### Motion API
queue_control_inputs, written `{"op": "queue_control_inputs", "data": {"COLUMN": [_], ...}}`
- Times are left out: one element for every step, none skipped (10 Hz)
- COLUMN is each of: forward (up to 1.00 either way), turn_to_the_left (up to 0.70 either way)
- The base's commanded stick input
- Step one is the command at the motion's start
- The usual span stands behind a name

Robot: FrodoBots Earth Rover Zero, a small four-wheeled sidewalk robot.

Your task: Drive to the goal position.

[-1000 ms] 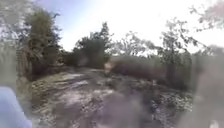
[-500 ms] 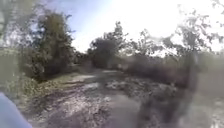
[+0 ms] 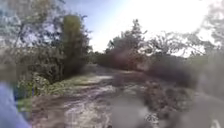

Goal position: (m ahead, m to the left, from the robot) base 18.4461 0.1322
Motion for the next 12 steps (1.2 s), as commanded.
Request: {"op": "queue_control_inputs", "data": {"forward": [0.7,0.7,0.7,0.7,0.7,0.7,0.7,0.7,0.7,0.7,0.7,0.7], "turn_to_the_left": [0.0,0.0,0.17,0.16,0.0,0.0,0.0,0.0,0.0,0.0,0.0,0.0]}}
